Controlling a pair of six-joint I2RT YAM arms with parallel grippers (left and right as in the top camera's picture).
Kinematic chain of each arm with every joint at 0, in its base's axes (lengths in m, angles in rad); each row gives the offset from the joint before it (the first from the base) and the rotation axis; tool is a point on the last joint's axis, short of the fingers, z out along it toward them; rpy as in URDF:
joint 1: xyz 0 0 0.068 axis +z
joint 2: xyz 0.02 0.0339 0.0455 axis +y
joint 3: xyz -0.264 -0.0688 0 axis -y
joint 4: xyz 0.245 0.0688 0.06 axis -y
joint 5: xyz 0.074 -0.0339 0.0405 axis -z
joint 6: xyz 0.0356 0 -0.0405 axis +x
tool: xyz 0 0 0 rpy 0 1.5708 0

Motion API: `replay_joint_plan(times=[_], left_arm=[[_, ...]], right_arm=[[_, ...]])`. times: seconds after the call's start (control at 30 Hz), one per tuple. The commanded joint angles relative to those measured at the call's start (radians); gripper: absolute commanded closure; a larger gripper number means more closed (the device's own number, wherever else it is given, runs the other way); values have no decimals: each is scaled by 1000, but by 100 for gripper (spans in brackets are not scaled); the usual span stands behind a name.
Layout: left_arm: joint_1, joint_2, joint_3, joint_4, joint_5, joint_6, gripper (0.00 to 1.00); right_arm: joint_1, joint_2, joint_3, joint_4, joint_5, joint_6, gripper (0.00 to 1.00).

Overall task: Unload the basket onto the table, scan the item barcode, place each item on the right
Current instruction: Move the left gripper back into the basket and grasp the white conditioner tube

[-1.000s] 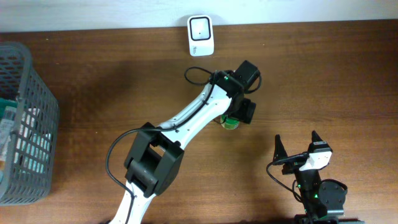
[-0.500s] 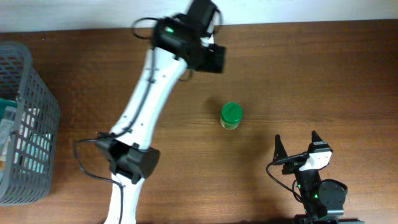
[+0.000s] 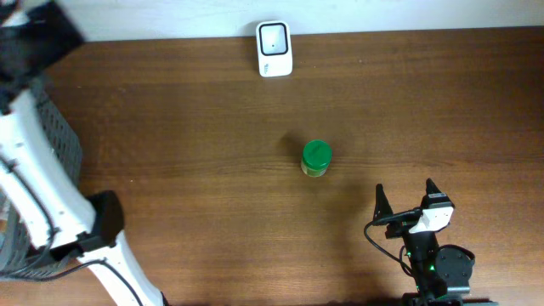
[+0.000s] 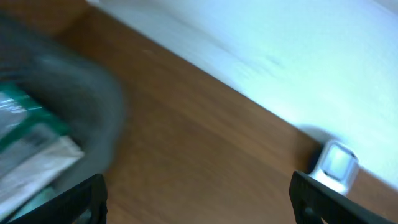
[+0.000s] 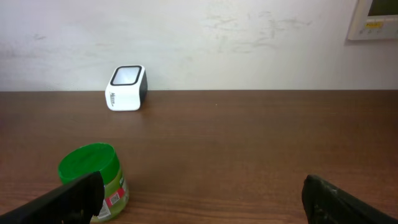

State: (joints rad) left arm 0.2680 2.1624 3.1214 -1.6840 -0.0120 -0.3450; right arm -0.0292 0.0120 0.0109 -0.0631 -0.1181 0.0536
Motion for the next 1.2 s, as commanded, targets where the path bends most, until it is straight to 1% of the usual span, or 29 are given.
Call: replay_joint_plan(times=[0.0,0.1,0.2,0.23,0.33,0.43,0.47,0.57,0.67,0.77,0.83,0.93,1.0,1.07,1.1,1.17], left_arm=[[166,-21,-6,-4,12,-51,9],[259,-21,-64,-4,16,-50,10],[311,-26,-148,-4,3,-50,10],[333,-34,-198,-4,-21,-44,10],[386,-76,-309,-4,-58,-43,10],[426,-113,-398,-4,-64,-42,9],[436,-124,-438,-4,-64,-31,9],[465,-140,-586,-4,-125,-28,10],[502,-140,-723,13,-127,-10,10],[507,-140,-815,67,-124,129,11],[507,-140,-877,109,-122,153,11],[507,-140,-1007,209,-72,294,11],[507,-139,-1126,299,17,428,12],[507,-139,-1223,383,24,452,14],[507,-139,-1310,476,24,473,14],[507,-137,-1404,592,24,528,12]], right_arm=[[3,-6,-5,-5,-9,6,2],[3,-6,-5,-5,-9,6,2],[3,-6,-5,-5,-8,6,2],[3,-6,-5,-5,-8,6,2],[3,-6,-5,-5,-9,6,2],[3,-6,-5,-5,-9,6,2],[3,-6,-5,-5,-9,6,2],[3,-6,-5,-5,-9,6,2],[3,-6,-5,-5,-9,6,1],[3,-6,-5,-5,-9,6,2],[3,-6,-5,-5,-9,6,2],[3,-6,-5,-5,-9,6,2],[3,-6,-5,-5,-9,6,2],[3,-6,-5,-5,-8,6,2],[3,-6,-5,-5,-9,6,2],[3,-6,-5,-5,-8,6,2]])
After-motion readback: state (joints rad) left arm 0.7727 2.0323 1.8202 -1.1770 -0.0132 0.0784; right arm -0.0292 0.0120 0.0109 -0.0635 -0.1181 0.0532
